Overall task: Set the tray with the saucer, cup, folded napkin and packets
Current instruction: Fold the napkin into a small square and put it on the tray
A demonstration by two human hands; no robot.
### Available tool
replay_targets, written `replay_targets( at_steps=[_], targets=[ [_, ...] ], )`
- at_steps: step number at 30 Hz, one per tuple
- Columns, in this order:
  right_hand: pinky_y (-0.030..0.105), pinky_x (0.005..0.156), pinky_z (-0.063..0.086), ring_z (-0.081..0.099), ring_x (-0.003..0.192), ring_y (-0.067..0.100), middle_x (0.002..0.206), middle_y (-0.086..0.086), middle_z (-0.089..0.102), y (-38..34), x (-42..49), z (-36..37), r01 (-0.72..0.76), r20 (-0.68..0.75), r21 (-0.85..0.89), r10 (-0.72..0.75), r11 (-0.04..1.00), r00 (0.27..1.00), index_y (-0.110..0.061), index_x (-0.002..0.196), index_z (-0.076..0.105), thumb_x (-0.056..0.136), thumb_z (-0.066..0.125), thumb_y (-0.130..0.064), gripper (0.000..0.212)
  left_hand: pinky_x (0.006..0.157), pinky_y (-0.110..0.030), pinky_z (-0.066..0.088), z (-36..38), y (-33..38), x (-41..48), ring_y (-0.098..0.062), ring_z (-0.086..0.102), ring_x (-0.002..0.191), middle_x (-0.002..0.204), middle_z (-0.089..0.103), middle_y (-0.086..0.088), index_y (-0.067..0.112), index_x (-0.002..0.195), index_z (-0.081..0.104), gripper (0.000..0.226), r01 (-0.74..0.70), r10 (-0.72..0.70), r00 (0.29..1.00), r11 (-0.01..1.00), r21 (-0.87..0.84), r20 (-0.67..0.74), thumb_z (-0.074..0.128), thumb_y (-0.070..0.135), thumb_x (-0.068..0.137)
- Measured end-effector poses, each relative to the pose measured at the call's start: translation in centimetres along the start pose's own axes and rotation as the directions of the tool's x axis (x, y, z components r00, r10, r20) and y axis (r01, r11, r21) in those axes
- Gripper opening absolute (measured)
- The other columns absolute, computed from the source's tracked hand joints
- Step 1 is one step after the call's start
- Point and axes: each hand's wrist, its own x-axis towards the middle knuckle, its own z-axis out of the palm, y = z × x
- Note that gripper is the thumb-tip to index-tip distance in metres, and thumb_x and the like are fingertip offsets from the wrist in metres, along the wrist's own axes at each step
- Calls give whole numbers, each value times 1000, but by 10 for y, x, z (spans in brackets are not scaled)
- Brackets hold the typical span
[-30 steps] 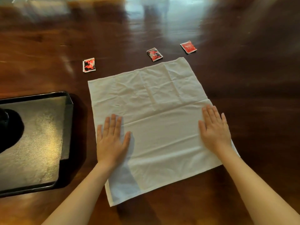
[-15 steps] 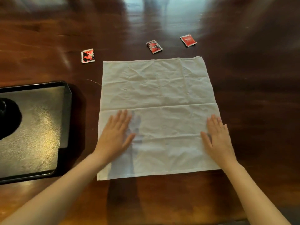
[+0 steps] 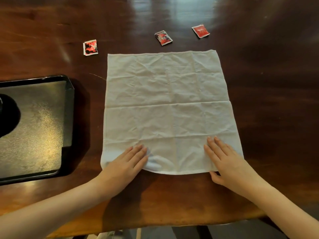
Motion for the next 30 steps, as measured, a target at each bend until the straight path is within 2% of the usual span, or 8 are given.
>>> replay_targets(
  at_steps=[4, 7, 10, 12, 21, 25, 27, 30],
  targets=[
    [44, 116, -4, -27, 136, 28, 144, 9, -33, -18, 2, -1, -108, 67, -7, 108, 994, 992, -13, 139, -22, 88, 35, -18, 77, 64, -40, 60, -19, 0, 13, -36, 70, 86, 94, 71, -19, 1, 89, 70, 16, 115, -126, 987, 988, -107, -102, 59, 3, 77],
    [47, 117, 4, -21, 140, 24, 148, 5, -28, -22, 0, -4, -138, 60, 44, 136, 989, 989, -15, 142, -18, 88, 41, -29, 81, 46, -36, 52, -45, -15, 26, -29, 63, 61, 75, 65, -11, 3, 78, 65, 26, 268, -319, 929, 929, -255, -186, 41, 13, 79],
    [46, 104, 39, 36, 136, 30, 149, 11, 34, -18, 0, -16, -116, -97, 108, 127, 987, 987, -9, 139, 39, 76, 68, -27, 71, 43, -35, 50, -69, -28, 35, -24, 59, 57, 73, 65, -7, 6, 79, 65, 27, 307, -381, 892, 905, -294, -242, 42, 18, 80],
    [40, 80, 55, 67, 97, 30, 108, 11, 70, -7, 0, -23, -127, -275, 224, 187, 966, 943, -8, 106, 68, 65, 79, -6, 43, 42, -36, 50, -82, -36, 39, -24, 58, 54, 72, 64, -5, 7, 80, 65, 26, 308, -369, 902, 914, -266, -224, 42, 19, 79],
    [22, 60, 45, 60, 78, 5, 81, -10, 67, 73, 50, -110, -112, -261, 792, 498, 600, 827, -24, 85, 70, 82, 68, -20, 6, 64, -32, 46, -123, -134, 80, -26, 60, 74, 80, 66, -3, 11, 87, 68, 13, 422, -482, 864, 852, -309, -149, 57, 6, 82],
    [30, 66, 51, 64, 81, 13, 89, -1, 69, 93, 87, -132, -21, -203, 940, 607, 341, 768, -22, 90, 68, 81, 69, -22, 9, 68, -26, 43, -130, -188, 111, -15, 59, 80, 84, 65, 2, 18, 92, 71, 14, 496, -628, 776, 656, -569, -47, 60, 13, 86],
    [30, 65, 52, 65, 82, 13, 93, -1, 68, 97, 108, -139, 34, -181, 973, 658, 229, 731, -19, 96, 66, 81, 69, -21, 15, 59, -17, 50, -126, -206, 122, -10, 63, 74, 81, 67, 2, 20, 84, 70, 6, 466, -707, 706, 421, -778, 40, 65, 20, 85],
    [35, 70, 54, 63, 84, 15, 90, -4, 65, 101, 145, -142, 12, -179, 974, 734, 227, 655, -17, 100, 64, 85, 64, -26, 18, 52, -16, 56, -112, -222, 138, -8, 66, 67, 82, 67, 0, 23, 79, 67, 5, 364, -767, 630, 156, -918, 120, 68, 23, 83]
  ],
)
